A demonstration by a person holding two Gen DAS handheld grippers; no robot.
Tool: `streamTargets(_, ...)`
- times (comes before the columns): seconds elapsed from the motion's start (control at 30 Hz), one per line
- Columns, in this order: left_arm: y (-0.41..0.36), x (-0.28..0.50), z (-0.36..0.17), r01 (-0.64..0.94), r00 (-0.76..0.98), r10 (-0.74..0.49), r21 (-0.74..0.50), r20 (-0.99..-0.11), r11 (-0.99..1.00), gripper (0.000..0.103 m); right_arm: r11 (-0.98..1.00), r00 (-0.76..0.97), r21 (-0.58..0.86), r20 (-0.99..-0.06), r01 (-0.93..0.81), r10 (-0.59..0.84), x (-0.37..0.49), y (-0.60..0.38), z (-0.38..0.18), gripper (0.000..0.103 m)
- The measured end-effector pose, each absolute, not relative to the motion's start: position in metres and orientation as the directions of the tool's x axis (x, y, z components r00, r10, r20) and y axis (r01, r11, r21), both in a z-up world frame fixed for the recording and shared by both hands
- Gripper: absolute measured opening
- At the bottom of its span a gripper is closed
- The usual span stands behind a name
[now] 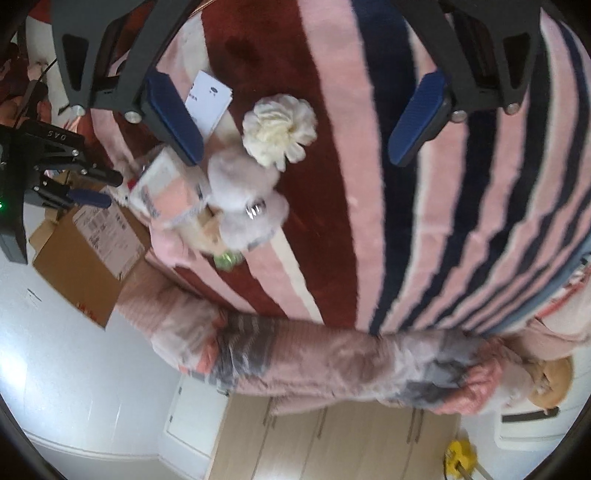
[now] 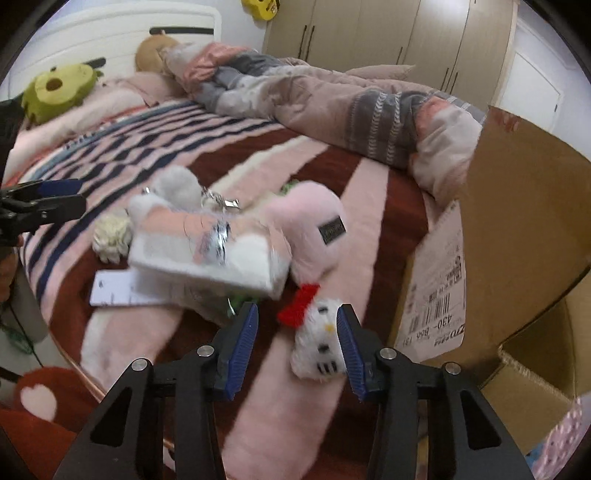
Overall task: Organize soft objects
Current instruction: 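Grasp the Hello Kitty plush with the right tool while the left tool grasps the white flower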
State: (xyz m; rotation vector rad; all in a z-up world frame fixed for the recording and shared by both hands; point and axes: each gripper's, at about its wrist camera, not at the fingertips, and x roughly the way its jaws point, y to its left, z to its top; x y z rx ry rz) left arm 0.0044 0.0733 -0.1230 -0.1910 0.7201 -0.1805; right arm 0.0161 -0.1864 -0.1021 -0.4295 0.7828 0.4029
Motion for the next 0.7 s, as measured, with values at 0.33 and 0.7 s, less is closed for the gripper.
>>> streamTargets(0.33, 0.059, 0.025, -0.159, 0.119, 0.649, -0.276, -0.263, -0.709, 0.957, 0.059, 0.888, 0.639, -0.25, -0.767, -0.386, 0.062, 0.026, -0.19, -0.123, 0.04)
streamTargets(0.7, 0.06, 0.023, -0.161, 0.155, 0.633, -0.327, -0.299, -0.702, 0.941, 0.024, 0.9, 0.676, -0.304, -0.737, -0.311, -0.016, 0.03, -0.179, -0.139, 0.027)
